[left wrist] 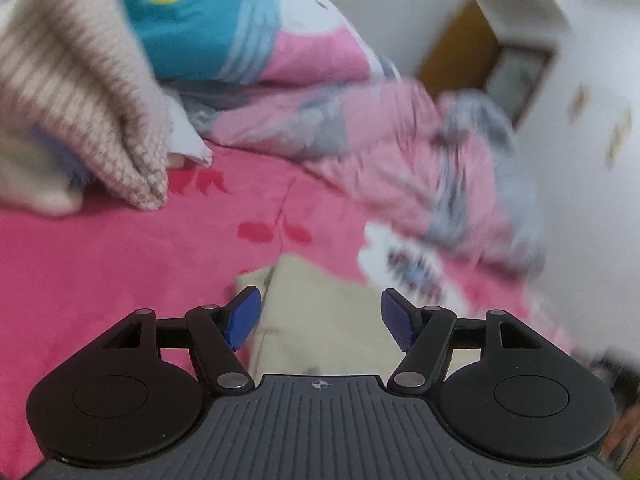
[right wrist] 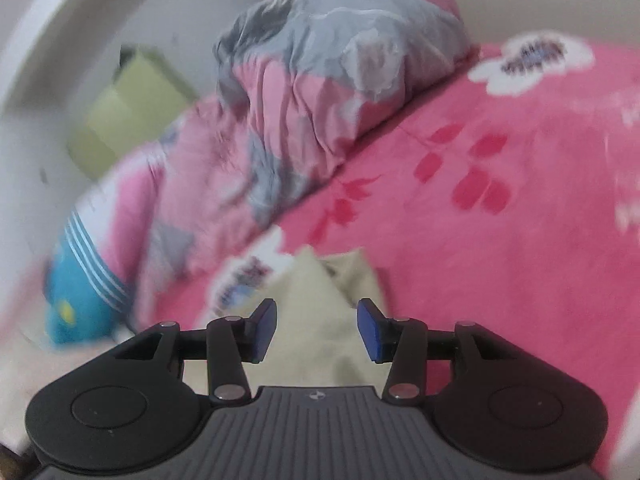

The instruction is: Fold clothes

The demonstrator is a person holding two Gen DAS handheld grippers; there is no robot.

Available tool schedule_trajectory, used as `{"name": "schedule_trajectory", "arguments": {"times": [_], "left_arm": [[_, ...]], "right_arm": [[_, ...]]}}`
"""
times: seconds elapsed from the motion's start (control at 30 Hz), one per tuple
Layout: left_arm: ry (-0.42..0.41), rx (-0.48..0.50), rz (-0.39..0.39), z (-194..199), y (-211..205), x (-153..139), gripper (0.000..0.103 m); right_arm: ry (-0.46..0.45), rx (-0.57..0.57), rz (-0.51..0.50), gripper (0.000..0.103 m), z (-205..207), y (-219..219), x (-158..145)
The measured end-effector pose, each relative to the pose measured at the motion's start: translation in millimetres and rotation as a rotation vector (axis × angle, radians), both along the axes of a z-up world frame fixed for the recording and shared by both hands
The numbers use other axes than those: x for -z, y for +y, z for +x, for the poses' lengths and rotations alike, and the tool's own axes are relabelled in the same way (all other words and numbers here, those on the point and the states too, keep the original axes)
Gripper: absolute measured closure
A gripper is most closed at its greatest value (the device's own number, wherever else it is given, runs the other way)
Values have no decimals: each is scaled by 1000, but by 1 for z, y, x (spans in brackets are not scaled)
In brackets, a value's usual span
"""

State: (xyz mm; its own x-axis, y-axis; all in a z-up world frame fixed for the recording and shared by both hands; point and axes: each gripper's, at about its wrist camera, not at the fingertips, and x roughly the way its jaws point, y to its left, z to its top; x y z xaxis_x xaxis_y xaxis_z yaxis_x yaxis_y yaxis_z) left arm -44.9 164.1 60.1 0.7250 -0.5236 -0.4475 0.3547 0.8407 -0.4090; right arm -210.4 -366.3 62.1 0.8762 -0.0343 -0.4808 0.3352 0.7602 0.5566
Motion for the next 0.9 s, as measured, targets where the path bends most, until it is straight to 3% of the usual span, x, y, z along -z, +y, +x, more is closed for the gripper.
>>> {"name": "schedule_trajectory", "arguments": {"times": [0.1, 0.2, 0.27, 0.4, 0.47, 0.63, 0.7, 0.77, 0.83, 0.9], "left_arm": [[-21, 49, 136, 3, -16, 7, 36], [-2, 66, 181, 16, -26, 19, 37], [39, 68, 169, 28, -27, 27, 38], [96, 57, 132, 41, -24, 35, 50], [117, 47, 109, 44, -21, 35, 54], [114, 43, 116, 38, -23, 31, 67], [106, 24, 137, 37, -28, 31, 73], [93, 2, 159, 34, -34, 30, 81], [59, -11, 189, 28, -42, 28, 89], [15, -20, 212, 20, -47, 24, 91]], "right_arm": [[55, -57, -107, 54, 17, 2, -1], [91, -105, -179, 55, 36, 1, 2], [101, -136, -204, 55, 47, -1, 6], [112, -196, -205, 56, 66, -5, 17], [113, -221, -190, 61, 71, -6, 19], [97, -264, -205, 63, 70, 1, 18], [116, -267, -216, 70, 72, 4, 20], [133, -265, -222, 86, 74, 7, 21], [121, -254, -217, 95, 70, 8, 18], [97, -242, -224, 98, 64, 11, 14]]}}
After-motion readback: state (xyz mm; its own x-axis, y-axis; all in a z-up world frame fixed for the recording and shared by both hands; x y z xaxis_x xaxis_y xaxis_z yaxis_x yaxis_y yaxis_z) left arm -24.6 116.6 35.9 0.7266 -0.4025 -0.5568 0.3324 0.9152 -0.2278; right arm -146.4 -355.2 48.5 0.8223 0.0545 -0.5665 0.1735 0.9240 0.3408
